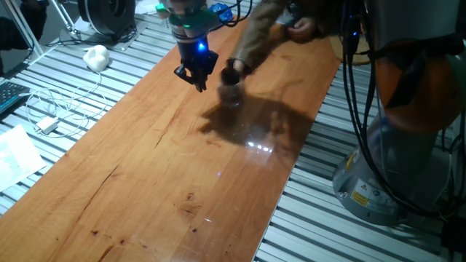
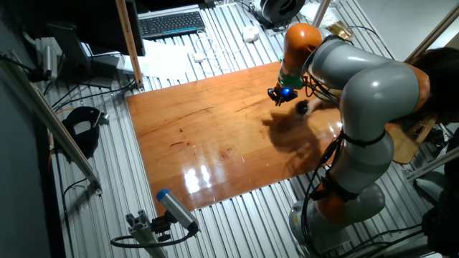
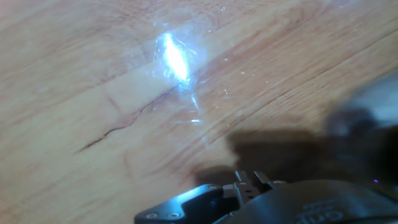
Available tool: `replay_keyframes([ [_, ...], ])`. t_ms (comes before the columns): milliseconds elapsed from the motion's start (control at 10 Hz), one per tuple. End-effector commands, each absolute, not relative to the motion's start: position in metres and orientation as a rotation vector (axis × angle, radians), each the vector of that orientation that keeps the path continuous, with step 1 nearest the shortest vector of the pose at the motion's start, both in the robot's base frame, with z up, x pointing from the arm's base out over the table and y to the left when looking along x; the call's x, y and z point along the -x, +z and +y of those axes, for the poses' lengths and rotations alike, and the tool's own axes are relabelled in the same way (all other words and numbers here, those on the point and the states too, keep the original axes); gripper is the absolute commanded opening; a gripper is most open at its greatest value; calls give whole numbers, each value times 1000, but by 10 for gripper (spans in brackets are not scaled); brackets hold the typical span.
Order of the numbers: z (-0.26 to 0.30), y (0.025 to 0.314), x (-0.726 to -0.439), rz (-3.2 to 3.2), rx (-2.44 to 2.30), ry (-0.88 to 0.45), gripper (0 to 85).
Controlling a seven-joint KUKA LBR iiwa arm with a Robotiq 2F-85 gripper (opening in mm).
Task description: Unscrew the lid from the jar
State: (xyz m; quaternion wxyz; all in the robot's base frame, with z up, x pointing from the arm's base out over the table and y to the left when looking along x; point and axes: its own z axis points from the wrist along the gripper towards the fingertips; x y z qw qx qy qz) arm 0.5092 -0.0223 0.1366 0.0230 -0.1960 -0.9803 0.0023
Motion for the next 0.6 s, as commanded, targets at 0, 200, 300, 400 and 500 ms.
replay_keyframes([
  [0, -22, 137, -509, -3031, 602, 9, 170],
  [200, -21, 139, -508, -3015, 590, 40, 340],
  [300, -19, 138, -508, -3013, 571, 65, 340],
  [400, -17, 138, -509, -3017, 558, 71, 340],
  [500, -15, 138, -510, -3019, 536, 49, 340],
])
